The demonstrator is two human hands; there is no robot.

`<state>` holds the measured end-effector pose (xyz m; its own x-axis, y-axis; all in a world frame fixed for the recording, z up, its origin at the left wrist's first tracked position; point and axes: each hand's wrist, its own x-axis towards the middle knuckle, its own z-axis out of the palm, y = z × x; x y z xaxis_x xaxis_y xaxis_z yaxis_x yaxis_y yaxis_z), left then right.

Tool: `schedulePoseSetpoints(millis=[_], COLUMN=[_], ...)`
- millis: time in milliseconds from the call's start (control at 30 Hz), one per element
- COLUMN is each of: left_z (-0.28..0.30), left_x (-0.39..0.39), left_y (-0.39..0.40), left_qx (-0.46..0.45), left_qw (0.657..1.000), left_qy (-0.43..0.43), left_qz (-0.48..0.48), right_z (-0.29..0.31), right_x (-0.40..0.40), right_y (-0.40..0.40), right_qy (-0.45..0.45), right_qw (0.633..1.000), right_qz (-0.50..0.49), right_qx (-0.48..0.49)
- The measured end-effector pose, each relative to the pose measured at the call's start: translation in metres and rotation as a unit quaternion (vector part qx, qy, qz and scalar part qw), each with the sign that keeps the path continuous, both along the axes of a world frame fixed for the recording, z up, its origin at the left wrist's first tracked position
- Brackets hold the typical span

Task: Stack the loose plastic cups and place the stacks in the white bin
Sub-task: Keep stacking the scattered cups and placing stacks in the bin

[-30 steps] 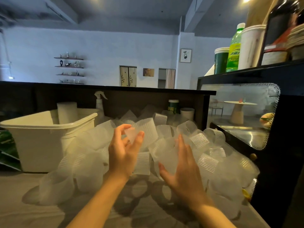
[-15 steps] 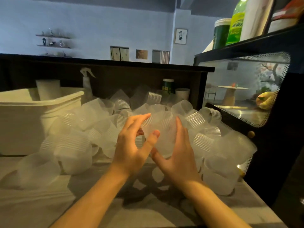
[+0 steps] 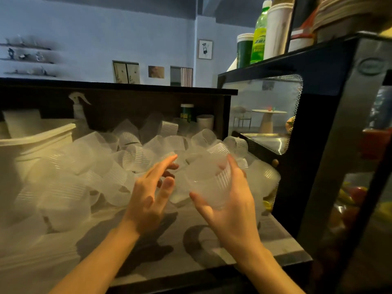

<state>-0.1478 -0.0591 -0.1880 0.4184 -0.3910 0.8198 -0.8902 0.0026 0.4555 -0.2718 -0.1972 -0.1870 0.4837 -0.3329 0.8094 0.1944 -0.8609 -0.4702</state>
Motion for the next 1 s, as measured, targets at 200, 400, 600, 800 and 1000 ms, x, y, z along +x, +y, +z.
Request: schedulePoseSetpoints(millis=[200, 400, 600, 800, 1000], left_z=[0.004, 0.005, 0.001, -0.01, -0.009], left_x=[-0.016, -0.042, -0.057, -0.053, -0.046], left_y=[-0.025, -0.077, -0.113, -0.114, -0.096], left_qx=[0.089, 0.205, 0.282, 0.244, 0.156], left_qw=[0.996, 0.979, 0.951, 0.966, 0.987], left_qy=[0.02, 0.001, -0.108, -0.06, 0.015], left_qz=[0.007, -0.004, 0.071, 0.056, 0.015], right_z=[-0.008, -0.021, -0.04, -0.056, -0.055], right_x=[-0.045, -0.073, -0.085, -0.079, -0.078], right_y=[-0.037, -0.07, -0.091, -0.093, -0.094], right_qy=[-0.025, -0.017, -0.012, 0.001, 0.019], right_qw=[0.999, 0.996, 0.993, 0.992, 0.993], right_qz=[-0.031, -0.069, -0.085, -0.074, -0.069], right_qx=[0.027, 0.057, 0.085, 0.105, 0.094])
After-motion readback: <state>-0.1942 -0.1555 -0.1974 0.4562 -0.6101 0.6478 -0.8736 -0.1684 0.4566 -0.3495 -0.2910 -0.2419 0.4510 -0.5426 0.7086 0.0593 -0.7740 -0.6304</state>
